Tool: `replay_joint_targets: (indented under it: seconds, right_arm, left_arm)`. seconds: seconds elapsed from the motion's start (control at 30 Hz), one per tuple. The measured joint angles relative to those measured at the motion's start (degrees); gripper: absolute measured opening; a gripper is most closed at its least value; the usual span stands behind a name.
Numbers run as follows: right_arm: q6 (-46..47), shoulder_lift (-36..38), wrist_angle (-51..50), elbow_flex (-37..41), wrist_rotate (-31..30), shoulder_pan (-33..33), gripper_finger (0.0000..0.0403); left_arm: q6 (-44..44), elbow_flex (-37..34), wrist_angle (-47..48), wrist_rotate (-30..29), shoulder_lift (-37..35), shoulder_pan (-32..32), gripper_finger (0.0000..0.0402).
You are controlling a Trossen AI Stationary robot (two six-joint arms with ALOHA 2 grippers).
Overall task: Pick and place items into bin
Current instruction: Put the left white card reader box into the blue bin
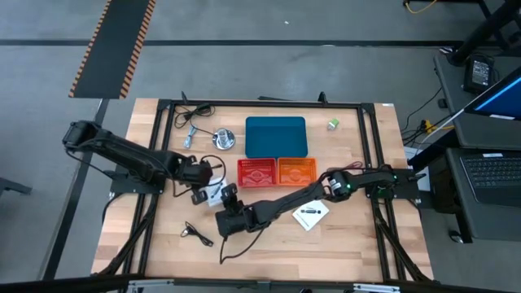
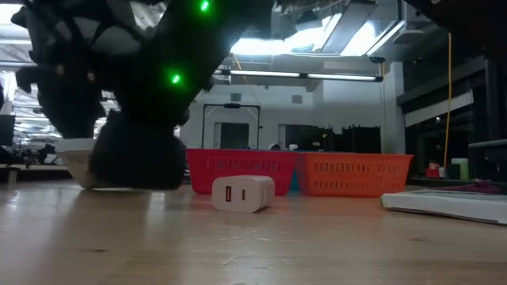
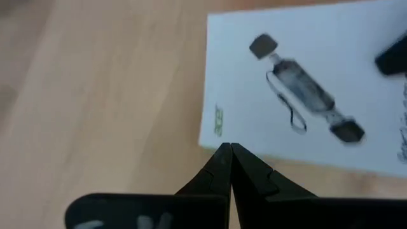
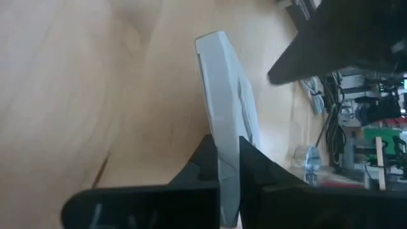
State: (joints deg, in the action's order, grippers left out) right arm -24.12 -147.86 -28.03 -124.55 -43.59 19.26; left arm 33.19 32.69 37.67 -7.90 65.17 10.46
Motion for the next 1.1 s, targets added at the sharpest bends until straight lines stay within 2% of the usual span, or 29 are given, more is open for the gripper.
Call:
replay_joint_targets:
  seconds: [0.23,0.5,0.63,0.93,1.1]
  right_arm:
    - [3.0,4.9,-5.68,-0.02,-0.13,0.07,0.0004]
    - [12.19,11.66,-17.03,-0.02,-0.51,0.17,0.0003]
    - [16.64,14.62,-23.48,-0.04,-4.56,0.18,0.0003]
    - [38.32,18.01,-45.99,0.02,-13.1,1.2,0.0003]
    - [46.75,18.45,-50.61,5.55,-15.57,2.09,0.0003]
  left_arm:
    - [-4.37,0.11,-0.23,-3.01,-7.98,-0.02,0.0002]
    - [-8.99,0.15,-2.2,-7.71,-15.2,-0.07,0.0002]
    - [-13.14,0.15,-6.12,-8.07,-16.8,-0.07,0.0002]
    - [-19.46,0.17,-12.1,-8.11,-17.01,-0.07,0.0002]
    - [-21.95,0.24,-14.91,-8.09,-17.03,-0.07,0.0002]
